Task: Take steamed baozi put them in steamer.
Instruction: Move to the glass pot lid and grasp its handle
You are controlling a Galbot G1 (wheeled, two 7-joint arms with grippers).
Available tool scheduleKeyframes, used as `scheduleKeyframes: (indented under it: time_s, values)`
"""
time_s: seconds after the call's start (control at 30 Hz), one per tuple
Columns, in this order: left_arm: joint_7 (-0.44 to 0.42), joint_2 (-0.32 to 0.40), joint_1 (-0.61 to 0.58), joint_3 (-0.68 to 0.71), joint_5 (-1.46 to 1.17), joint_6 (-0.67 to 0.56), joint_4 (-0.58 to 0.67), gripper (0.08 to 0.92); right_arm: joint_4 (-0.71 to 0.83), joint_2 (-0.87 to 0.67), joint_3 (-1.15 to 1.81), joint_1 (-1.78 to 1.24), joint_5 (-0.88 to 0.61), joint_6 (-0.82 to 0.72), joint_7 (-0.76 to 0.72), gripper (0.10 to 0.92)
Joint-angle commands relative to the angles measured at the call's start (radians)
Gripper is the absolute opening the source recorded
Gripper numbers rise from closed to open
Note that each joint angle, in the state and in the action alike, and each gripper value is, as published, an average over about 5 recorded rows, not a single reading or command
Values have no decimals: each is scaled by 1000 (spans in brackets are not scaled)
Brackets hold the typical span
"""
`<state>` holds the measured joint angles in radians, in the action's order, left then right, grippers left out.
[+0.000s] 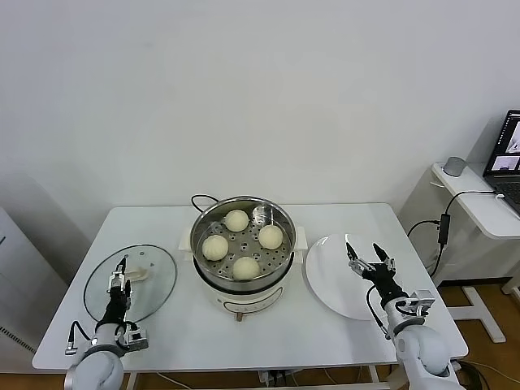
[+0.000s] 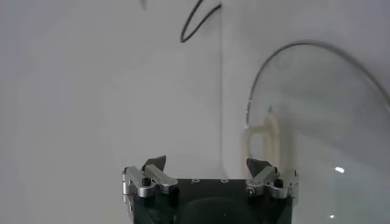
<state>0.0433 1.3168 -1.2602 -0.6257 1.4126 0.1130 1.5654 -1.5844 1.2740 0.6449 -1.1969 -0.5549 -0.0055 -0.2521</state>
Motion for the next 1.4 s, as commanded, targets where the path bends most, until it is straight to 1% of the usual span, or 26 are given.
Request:
scheduleKeyframes:
  time_s: [0.03, 0.33, 0.87, 1.2, 1.3, 1.4]
  values:
    - [24, 2, 63, 13, 49, 34, -91, 823, -2, 6, 13, -24, -1, 10, 2, 823]
    - [31, 5, 120, 6, 47, 54, -139, 823, -1, 8, 15, -37, 1, 15, 1, 823]
    - [45, 4, 213, 1, 42, 53, -243, 823, 8, 13, 14, -46, 9, 21, -1, 823]
    - [68, 5, 223, 2, 6, 59, -274, 822, 13, 12, 14, -50, 11, 26, -1, 823]
    - [69, 6, 219, 3, 0, 47, -283, 798, 13, 12, 14, -51, 12, 27, -2, 823]
    - [77, 6, 222, 4, -8, 44, -292, 729, 12, 12, 14, -52, 13, 28, -2, 823]
